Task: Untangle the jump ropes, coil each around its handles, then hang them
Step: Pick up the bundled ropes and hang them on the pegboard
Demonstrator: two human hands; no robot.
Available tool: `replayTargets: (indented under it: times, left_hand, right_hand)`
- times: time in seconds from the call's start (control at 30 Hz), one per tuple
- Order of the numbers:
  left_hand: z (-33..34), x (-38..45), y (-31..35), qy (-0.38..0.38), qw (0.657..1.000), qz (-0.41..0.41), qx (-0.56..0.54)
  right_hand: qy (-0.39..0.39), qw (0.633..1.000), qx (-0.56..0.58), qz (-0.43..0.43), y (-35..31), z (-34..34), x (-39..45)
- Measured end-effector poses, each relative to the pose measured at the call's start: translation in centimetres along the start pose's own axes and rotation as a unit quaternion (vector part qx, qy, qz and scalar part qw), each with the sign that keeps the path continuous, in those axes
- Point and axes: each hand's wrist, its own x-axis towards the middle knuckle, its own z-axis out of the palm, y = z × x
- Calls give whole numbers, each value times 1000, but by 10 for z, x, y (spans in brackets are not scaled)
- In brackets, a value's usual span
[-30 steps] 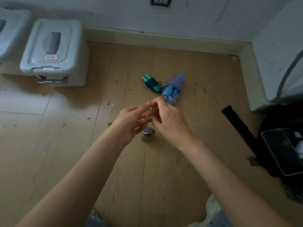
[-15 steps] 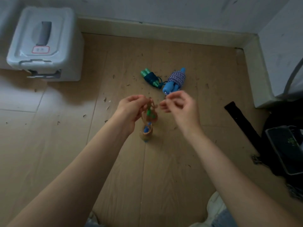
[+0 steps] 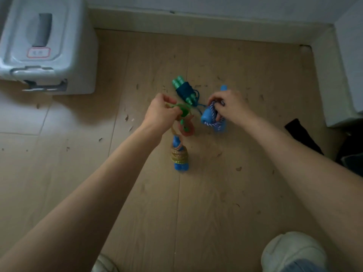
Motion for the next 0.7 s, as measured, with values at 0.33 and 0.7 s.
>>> replayTargets:
  times: [0.33,0.7]
  left_hand:
    - [-9,6,-16,5,1000,-22,-14]
    - [-14,16,24,35,966,-55,-252]
  right_hand:
    - [-61,972,-189,128,-16,39,50]
    - [-39,998,-13,57,-12,-29,53]
